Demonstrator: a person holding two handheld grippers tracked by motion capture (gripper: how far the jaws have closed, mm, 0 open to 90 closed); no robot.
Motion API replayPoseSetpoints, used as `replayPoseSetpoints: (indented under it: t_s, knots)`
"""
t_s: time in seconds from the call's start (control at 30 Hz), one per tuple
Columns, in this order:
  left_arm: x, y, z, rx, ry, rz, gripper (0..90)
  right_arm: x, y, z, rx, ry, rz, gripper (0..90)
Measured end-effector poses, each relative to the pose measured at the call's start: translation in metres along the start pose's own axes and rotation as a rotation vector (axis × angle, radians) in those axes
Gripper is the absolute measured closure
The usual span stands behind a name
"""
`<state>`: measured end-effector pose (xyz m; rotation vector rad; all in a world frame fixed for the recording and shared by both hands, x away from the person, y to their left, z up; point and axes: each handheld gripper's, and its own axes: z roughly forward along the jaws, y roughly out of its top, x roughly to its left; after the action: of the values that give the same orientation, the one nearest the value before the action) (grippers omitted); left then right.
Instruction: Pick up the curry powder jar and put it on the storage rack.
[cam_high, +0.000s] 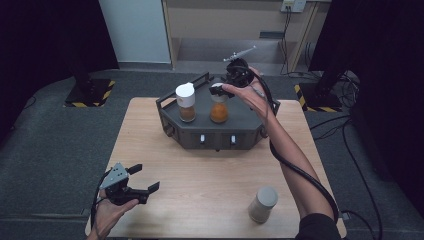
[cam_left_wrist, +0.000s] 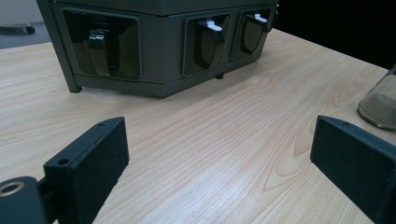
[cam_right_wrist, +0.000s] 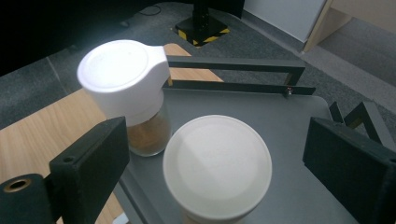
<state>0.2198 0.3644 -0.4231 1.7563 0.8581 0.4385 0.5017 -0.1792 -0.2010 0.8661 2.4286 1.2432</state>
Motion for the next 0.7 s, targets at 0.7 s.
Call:
replayPoseSetpoints:
  t_s: [0.7]
  knots:
    - [-0.001,0.001,0.001,0.007,0.001,0.002,3.1,0.019,-0.023,-0.090,-0.126,0.003,-0.111,7.1]
